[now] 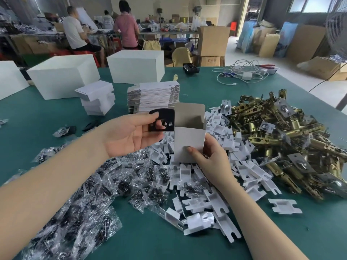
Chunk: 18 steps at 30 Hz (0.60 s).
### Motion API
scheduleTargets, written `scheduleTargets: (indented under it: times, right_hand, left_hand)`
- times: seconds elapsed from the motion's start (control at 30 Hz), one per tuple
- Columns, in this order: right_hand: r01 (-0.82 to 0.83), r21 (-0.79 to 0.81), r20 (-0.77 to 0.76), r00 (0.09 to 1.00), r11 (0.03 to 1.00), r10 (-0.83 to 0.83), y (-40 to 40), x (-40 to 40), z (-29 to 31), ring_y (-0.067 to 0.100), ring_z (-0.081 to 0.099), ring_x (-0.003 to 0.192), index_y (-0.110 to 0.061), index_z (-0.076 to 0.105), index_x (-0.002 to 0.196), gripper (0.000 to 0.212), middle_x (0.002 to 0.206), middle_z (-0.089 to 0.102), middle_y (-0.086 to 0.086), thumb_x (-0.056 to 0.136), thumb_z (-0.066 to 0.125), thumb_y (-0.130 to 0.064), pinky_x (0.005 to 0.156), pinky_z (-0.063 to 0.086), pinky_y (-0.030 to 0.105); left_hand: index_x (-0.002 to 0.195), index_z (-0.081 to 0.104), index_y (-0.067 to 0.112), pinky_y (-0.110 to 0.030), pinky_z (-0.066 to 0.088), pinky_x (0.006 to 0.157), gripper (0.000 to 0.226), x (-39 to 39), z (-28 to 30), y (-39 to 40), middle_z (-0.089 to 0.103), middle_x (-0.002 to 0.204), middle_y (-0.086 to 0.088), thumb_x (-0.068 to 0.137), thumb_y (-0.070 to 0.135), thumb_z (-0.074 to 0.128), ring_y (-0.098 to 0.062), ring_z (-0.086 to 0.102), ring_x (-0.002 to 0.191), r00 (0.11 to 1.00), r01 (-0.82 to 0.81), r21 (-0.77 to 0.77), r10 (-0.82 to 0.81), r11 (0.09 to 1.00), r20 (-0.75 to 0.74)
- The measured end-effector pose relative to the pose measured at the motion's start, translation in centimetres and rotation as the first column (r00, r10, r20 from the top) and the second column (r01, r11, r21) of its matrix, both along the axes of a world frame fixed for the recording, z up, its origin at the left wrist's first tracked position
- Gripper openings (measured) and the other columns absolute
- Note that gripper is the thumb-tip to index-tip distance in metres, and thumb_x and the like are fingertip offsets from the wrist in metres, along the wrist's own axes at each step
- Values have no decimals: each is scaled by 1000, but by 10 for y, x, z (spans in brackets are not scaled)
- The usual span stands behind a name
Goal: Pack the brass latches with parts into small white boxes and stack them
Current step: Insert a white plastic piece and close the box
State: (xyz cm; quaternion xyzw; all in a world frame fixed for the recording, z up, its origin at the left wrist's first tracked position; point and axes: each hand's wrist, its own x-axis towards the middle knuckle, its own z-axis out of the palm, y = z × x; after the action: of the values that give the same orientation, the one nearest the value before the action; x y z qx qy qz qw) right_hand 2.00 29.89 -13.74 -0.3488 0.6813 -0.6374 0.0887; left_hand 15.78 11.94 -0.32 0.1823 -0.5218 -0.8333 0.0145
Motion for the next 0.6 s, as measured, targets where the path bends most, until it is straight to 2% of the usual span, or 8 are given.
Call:
scheduleTargets:
  times: [0.1,0.17,0.27,0.37,0.47,0.6]
  right_hand:
    - [-4,-2,8,1000,1000,4,0,0,0,-6,63,99,-32,57,127,42,107,66,-29,89,72,-25,74,51,11]
    - [-5,0,8,1000,1000,5,0,0,0,-6,63,99,-31,57,128,42,107,66,-28,89,72,-25,74,51,10]
    - [-1,-1,-5,1000,1000,1,0,0,0,-7,63,98,-30,57,128,43,106,66,-29,88,72,-27,73,50,9]
    - [-2,-11,-3,1000,1000,2,1,0,0,-5,63,97,-29,57,128,43,105,66,-28,88,72,-26,73,49,9]
    - [-9,-17,0,1000,1000,9,-1,0,0,-4,64,99,-28,57,129,44,107,67,-25,89,72,-25,75,50,11]
    - [-16,-22,3,1000,1000,16,0,0,1,-4,64,99,-31,57,127,42,107,67,-26,89,72,-25,74,50,10]
  left_hand:
    - [85,73,19,-18,50,51,11,3,-3,10,70,79,1,75,22,70,-7,57,62,993,-88,-150,76,985,-88]
    - [78,71,21,-15,43,47,6,3,-2,15,72,82,1,72,22,72,-4,54,56,983,-147,-236,116,960,-139]
    - [84,63,17,-15,49,50,14,1,-1,23,76,89,-2,73,19,70,-7,63,59,975,-162,-318,103,934,-196]
    - [105,63,10,-17,53,56,30,0,-1,28,75,93,1,76,15,66,-9,67,66,978,-103,-336,35,936,-204]
    - [104,71,13,-20,56,59,27,0,-3,31,72,88,-1,78,11,65,-12,70,71,980,-33,-257,-19,966,-199]
    - [96,67,11,-21,58,52,20,-3,-5,37,67,75,-3,76,14,64,-15,73,68,988,-22,18,25,1000,-153]
